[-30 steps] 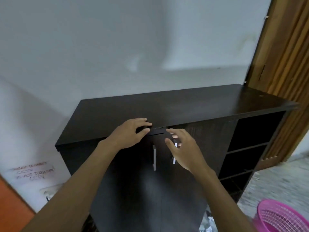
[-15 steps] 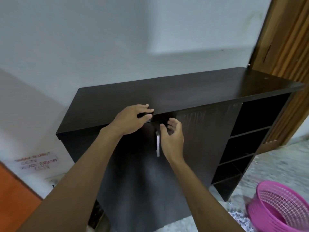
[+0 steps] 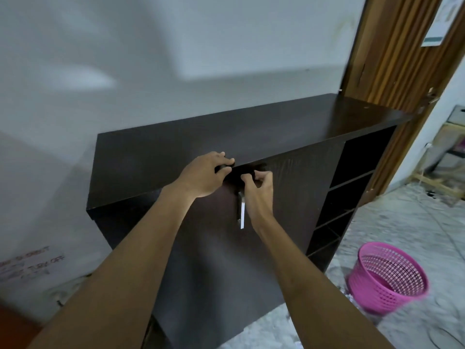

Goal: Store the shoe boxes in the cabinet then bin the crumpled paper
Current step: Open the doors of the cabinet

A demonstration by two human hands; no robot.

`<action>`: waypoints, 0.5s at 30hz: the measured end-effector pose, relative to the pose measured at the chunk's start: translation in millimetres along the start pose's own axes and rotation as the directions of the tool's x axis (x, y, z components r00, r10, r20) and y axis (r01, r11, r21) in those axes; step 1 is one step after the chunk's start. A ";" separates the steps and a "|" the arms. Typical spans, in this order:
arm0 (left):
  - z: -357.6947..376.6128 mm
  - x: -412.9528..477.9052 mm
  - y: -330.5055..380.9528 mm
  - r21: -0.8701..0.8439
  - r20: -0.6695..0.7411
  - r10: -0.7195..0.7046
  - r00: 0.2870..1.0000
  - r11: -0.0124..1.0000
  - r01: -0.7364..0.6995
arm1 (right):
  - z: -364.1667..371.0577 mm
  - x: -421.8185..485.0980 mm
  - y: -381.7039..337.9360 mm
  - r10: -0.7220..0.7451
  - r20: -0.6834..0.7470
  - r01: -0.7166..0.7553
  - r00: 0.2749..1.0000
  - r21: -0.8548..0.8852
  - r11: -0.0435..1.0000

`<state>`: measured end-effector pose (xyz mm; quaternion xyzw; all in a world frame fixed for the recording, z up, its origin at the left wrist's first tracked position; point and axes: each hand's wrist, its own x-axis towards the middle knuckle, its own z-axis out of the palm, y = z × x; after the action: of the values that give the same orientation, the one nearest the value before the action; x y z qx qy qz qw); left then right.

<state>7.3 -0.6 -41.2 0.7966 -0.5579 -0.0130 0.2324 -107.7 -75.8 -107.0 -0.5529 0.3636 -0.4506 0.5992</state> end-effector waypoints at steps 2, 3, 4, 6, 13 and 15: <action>0.5 0.8 -1.5 -0.009 -0.006 0.012 1.000 1.000 -0.012 | 3.0 -3.1 -0.5 0.015 -0.011 -0.015 1.000 0.008 1.000; 0.8 1.2 -1.9 -0.009 -0.010 0.015 1.000 1.000 -0.015 | 3.6 -4.1 0.0 0.022 -0.019 -0.022 1.000 0.012 1.000; 1.4 1.8 -2.6 -0.010 -0.015 0.019 1.000 1.000 -0.019 | 3.6 -5.5 -0.7 0.026 -0.025 -0.026 0.999 0.014 1.000; 3.1 2.9 -3.9 -0.021 -0.021 0.027 0.999 0.999 -0.027 | 2.0 -8.2 -2.2 0.038 -0.025 -0.038 0.999 0.015 0.999; 5.3 3.9 -4.6 -0.049 -0.049 0.026 0.998 0.998 -0.028 | -15.2 -14.9 -9.9 0.058 0.083 -0.062 0.995 0.045 0.997; 5.6 3.3 -4.0 -0.032 -0.056 0.009 0.998 0.999 -0.011 | -27.6 -21.4 -10.8 0.042 0.135 -0.043 0.990 0.003 0.999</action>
<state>10.5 -4.4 -47.0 0.7902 -0.5547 0.0016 0.2606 -142.0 -64.7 -101.1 -0.5725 0.3329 -0.4004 0.6334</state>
